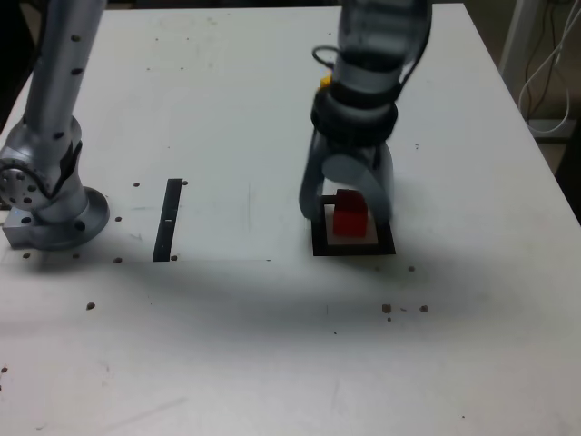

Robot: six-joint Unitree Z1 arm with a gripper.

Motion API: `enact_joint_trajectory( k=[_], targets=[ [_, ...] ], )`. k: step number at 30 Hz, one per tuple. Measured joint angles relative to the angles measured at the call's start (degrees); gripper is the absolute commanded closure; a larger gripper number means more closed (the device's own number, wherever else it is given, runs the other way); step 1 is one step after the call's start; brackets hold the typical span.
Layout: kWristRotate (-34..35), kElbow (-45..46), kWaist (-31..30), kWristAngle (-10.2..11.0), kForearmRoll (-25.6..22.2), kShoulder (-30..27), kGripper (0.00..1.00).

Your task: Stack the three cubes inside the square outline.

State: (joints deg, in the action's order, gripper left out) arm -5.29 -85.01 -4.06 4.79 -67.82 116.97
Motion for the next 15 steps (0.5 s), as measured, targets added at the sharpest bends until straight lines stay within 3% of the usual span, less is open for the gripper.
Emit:
enact_joint_trajectory(
  k=[4, 10, 15],
  targets=[
    [-0.9, -1.3, 1.5, 1.3, -2.8, -3.1, 0.01],
    [-9.1, -2.3, 6.1, 2.2, -4.5, -6.0, 0.01],
    [-17.5, -1.9, 13.1, 6.2, -4.9, -8.4, 0.01]
  ],
)
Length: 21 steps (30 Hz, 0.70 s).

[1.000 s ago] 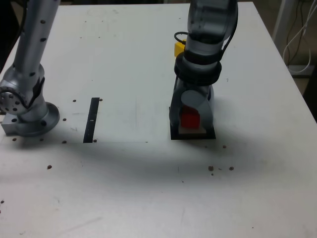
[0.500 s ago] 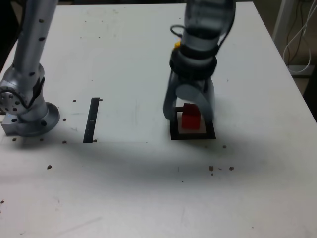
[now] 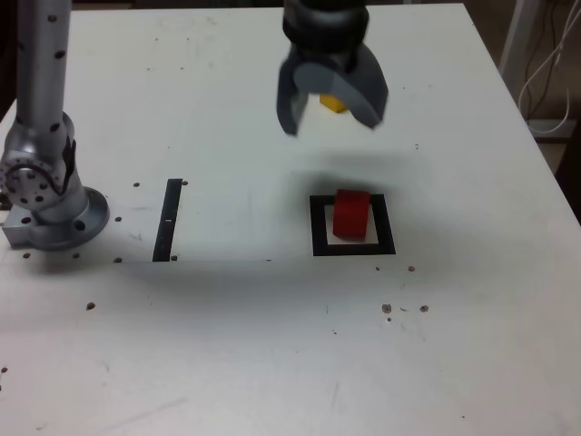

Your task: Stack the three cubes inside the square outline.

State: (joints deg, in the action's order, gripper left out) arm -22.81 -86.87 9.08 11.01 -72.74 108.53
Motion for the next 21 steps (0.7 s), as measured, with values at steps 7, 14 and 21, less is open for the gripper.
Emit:
enact_joint_trajectory(
  k=[7, 14, 21],
  targets=[
    [-10.5, 0.6, 9.3, 7.9, 2.4, -2.6, 0.01],
    [-24.1, -0.3, 16.4, 8.9, 5.9, -2.6, 0.04],
    [-38.1, -5.3, 19.0, 7.6, 5.0, 1.3, 0.06]
  ],
)
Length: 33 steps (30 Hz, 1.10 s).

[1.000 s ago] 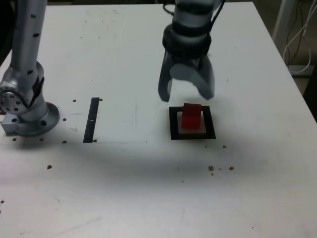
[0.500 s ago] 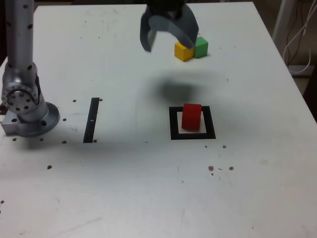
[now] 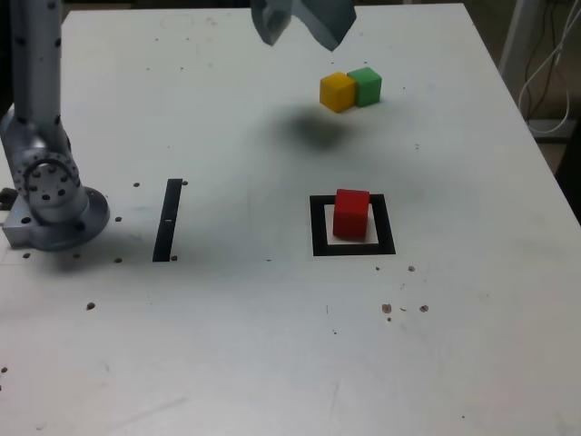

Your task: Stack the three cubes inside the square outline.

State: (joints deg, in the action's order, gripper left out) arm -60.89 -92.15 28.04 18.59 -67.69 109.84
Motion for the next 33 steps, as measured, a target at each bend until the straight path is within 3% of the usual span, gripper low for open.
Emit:
enact_joint_trajectory(
  k=[3, 7, 17, 33],
  targets=[
    [-6.1, -2.3, 1.2, -2.6, -0.5, 5.2, 0.07],
    [-11.7, -2.8, 1.3, -3.7, 1.5, 9.6, 0.09],
    [-12.1, -3.0, 1.5, -3.0, 2.5, 9.0, 0.12],
    [-13.5, -1.0, 2.3, -3.1, 7.9, 12.5, 0.18]
  ],
)
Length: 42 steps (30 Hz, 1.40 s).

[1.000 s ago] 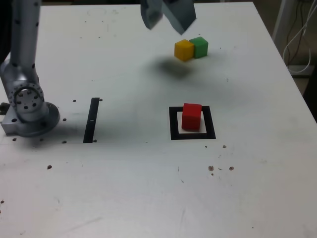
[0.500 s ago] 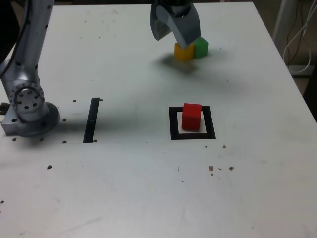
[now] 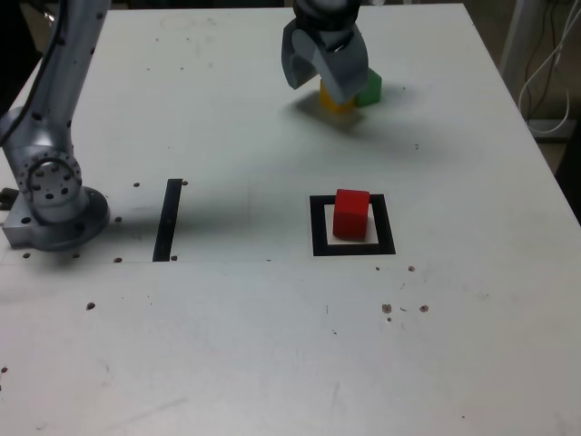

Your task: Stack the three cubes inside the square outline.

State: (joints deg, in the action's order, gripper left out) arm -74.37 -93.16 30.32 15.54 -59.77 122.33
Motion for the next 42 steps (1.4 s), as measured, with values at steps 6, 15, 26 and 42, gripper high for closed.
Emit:
enact_joint_trajectory(
  k=[6, 15, 26, 42],
  targets=[
    [-0.2, 0.2, 0.0, -0.1, 0.3, 0.6, 0.26],
    [-0.7, 0.3, -0.1, -0.1, 2.0, 1.4, 0.51],
    [-0.8, 1.0, -0.3, -2.4, 3.3, 1.1, 0.72],
    [5.1, 0.4, -0.7, -2.5, 0.3, -4.7, 0.85]
  ],
)
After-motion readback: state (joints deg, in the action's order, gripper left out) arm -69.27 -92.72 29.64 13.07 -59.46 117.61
